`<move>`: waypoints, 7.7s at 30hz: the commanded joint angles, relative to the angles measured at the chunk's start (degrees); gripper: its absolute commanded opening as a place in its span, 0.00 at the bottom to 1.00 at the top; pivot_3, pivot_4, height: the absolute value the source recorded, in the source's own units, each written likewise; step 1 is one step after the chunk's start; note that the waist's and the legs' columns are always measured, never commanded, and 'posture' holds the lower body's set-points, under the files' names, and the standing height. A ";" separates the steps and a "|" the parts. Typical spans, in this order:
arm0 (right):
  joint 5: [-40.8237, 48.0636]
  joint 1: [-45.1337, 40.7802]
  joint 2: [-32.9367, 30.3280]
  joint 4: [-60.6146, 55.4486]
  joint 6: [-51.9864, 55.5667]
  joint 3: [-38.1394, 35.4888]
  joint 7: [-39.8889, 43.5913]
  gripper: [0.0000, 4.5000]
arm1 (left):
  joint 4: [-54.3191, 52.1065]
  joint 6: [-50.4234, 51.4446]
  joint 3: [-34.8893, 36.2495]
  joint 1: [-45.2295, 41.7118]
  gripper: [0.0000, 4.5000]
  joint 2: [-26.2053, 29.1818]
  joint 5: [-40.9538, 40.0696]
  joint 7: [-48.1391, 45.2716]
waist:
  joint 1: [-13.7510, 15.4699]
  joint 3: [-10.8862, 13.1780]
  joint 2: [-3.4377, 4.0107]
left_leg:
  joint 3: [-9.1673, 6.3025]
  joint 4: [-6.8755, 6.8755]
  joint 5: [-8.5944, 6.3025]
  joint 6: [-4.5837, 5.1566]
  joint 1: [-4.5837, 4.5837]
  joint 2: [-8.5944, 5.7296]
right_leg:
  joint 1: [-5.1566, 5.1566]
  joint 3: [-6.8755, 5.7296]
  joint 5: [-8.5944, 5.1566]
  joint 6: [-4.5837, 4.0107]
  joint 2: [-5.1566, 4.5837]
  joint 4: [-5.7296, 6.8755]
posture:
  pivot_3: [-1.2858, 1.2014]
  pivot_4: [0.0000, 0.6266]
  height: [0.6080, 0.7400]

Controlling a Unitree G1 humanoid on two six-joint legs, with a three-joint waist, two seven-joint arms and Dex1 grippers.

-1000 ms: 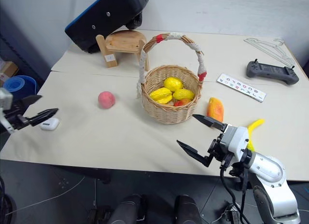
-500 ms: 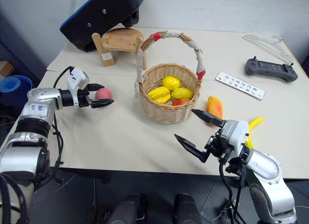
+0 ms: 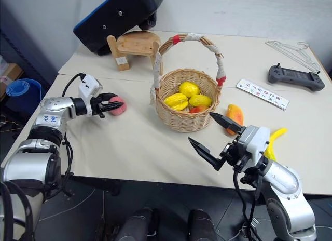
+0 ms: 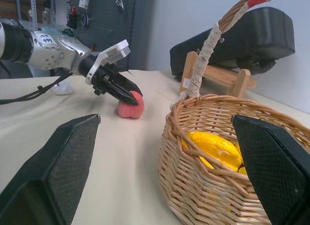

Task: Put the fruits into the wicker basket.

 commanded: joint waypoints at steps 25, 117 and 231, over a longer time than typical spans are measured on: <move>3.56 10.32 -0.22 -5.97 1.69 -14.16 -5.59 1.00 | -46.07 20.06 -4.12 0.40 0.45 -21.42 -10.00 5.82 | 0.09 0.03 0.05 | -0.32 0.53 0.01 0.15 -0.29 -0.03 | 0.25 0.08 0.22 0.17 0.18 -0.14 | 0.52 0.24 1.00; 20.12 -36.45 -12.35 2.52 64.05 -13.39 -9.80 0.48 | -63.37 26.27 6.48 27.04 1.00 -2.05 -30.03 -14.92 | -1.88 -0.08 0.40 | 0.21 0.20 0.12 0.48 -0.26 -0.15 | -0.08 0.05 0.36 0.31 -0.47 -0.22 | 0.52 0.24 1.00; 11.66 -58.46 -5.23 29.06 52.55 13.13 -8.69 0.47 | -75.60 30.61 9.76 34.84 1.00 -3.83 -34.39 -2.45 | -1.39 -0.13 0.42 | 0.57 0.26 -0.09 0.62 -0.35 -0.22 | -0.13 -0.33 0.59 0.34 -0.65 -0.50 | 0.52 0.24 1.00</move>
